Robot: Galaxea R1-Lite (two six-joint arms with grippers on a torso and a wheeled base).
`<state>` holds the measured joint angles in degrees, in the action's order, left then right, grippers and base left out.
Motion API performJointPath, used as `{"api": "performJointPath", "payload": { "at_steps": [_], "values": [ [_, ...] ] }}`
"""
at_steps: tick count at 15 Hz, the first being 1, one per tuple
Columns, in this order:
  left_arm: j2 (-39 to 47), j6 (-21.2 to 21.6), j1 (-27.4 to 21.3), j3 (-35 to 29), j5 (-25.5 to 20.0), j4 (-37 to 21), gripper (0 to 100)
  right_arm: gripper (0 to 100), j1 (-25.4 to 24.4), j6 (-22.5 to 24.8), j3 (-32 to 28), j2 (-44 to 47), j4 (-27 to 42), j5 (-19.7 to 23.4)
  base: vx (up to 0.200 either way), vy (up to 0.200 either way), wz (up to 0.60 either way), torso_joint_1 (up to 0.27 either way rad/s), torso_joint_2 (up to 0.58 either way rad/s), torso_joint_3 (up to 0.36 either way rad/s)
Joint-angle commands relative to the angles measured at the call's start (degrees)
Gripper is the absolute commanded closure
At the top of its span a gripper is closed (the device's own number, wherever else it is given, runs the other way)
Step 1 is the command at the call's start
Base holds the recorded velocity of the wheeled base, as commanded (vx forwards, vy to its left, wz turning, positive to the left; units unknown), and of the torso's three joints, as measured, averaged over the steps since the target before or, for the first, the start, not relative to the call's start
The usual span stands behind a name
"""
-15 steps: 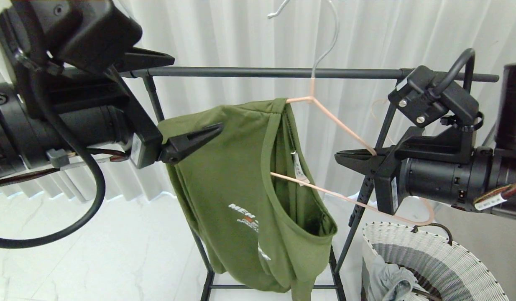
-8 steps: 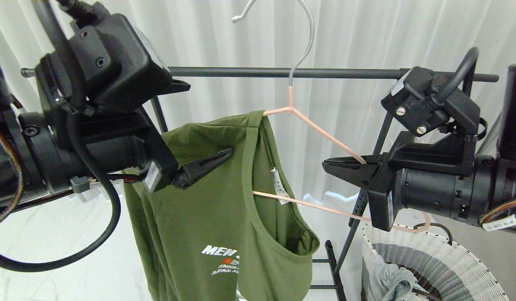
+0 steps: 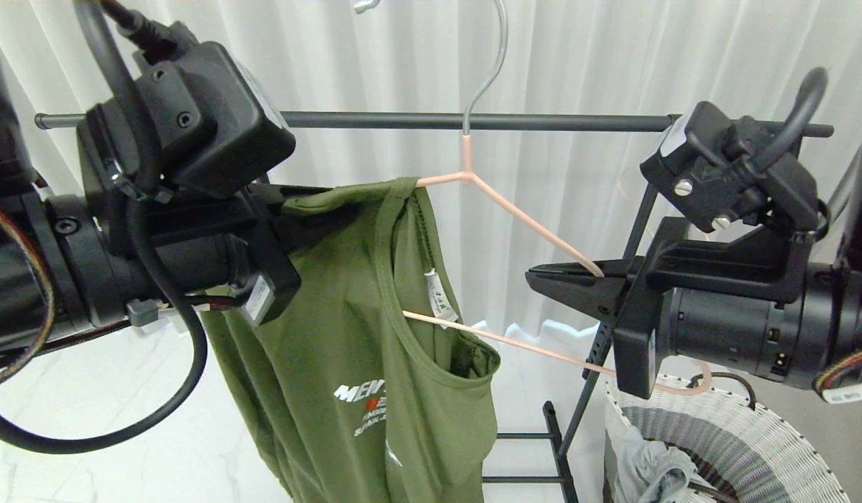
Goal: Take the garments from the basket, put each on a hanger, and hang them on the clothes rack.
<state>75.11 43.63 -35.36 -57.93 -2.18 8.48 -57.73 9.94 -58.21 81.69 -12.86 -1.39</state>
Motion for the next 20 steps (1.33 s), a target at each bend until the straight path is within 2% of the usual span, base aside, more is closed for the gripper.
{"api": "performJointPath", "payload": {
  "at_steps": [1, 6, 7, 9, 11, 12, 13, 14, 16, 18, 20],
  "values": [
    [0.0, 0.0, 0.0, 0.3, 0.1, 0.0, 100, 100, -0.7, 0.0, 0.0, 0.0, 0.0, 0.1, 0.0, 0.0, 0.0, 0.0, 0.0, 0.0],
    [0.0, 0.0, 1.0, 0.4, 0.3, 0.0, 100, 100, -1.0, 0.0, 0.7, -0.2, 0.0, -0.4, 0.0, 0.0, 0.0, 0.0, 0.0, 0.0],
    [-0.2, 0.0, 1.4, 0.7, 0.7, 0.0, 100, 0, -1.0, 0.0, 1.4, -0.7, 0.0, -0.5, 0.0, 0.0, 0.0, 0.0, 0.0, 0.0],
    [-0.6, 0.0, 1.4, 1.9, 2.0, 1.2, 100, 0, -0.6, 0.0, 3.2, -1.7, 0.0, -0.9, 0.0, 0.0, 0.0, 0.0, 0.0, 0.0],
    [-0.2, 0.1, 1.5, 5.1, 3.1, 7.8, 100, 0, 0.4, 0.0, 4.9, -3.1, 0.0, -2.5, 0.0, 0.0, 0.0, 0.0, 0.0, 0.0],
    [0.0, 0.1, 1.6, 7.5, 5.1, 12.4, 100, 0, 1.0, 0.0, 5.7, -4.0, 0.0, -3.9, 0.0, 0.0, 0.0, 0.0, 0.0, 0.0],
    [0.4, 0.1, 1.7, 9.6, 9.1, 15.5, 100, 0, 1.6, -0.1, 6.2, -4.8, 0.0, -5.3, 0.0, 0.0, 0.0, 0.0, 0.0, 0.0],
    [0.5, 0.1, 1.6, 10.5, 12.6, 16.8, 100, 0, 1.9, -0.1, 6.7, -5.4, 0.0, -6.4, 0.0, 0.0, 0.0, 0.0, 0.0, 0.0],
    [0.5, -0.4, 1.6, 10.4, 16.3, 16.9, 100, 0, 2.3, -0.4, 7.9, -5.8, 0.1, -8.4, 0.0, 0.0, 0.0, 0.0, 0.0, 0.0],
    [0.4, -0.9, 1.5, 10.0, 17.7, 16.9, 100, 0, 2.4, -1.2, 8.7, -5.0, 0.1, -9.3, 0.0, 0.0, 0.0, 0.0, 0.0, 0.0],
    [0.4, -4.8, 0.1, 9.1, 17.8, 16.9, 100, 0, 1.9, -7.7, 8.0, -1.5, -0.1, -9.6, 0.0, 0.0, 0.0, 0.0, 0.0, 0.0]
  ]
}}
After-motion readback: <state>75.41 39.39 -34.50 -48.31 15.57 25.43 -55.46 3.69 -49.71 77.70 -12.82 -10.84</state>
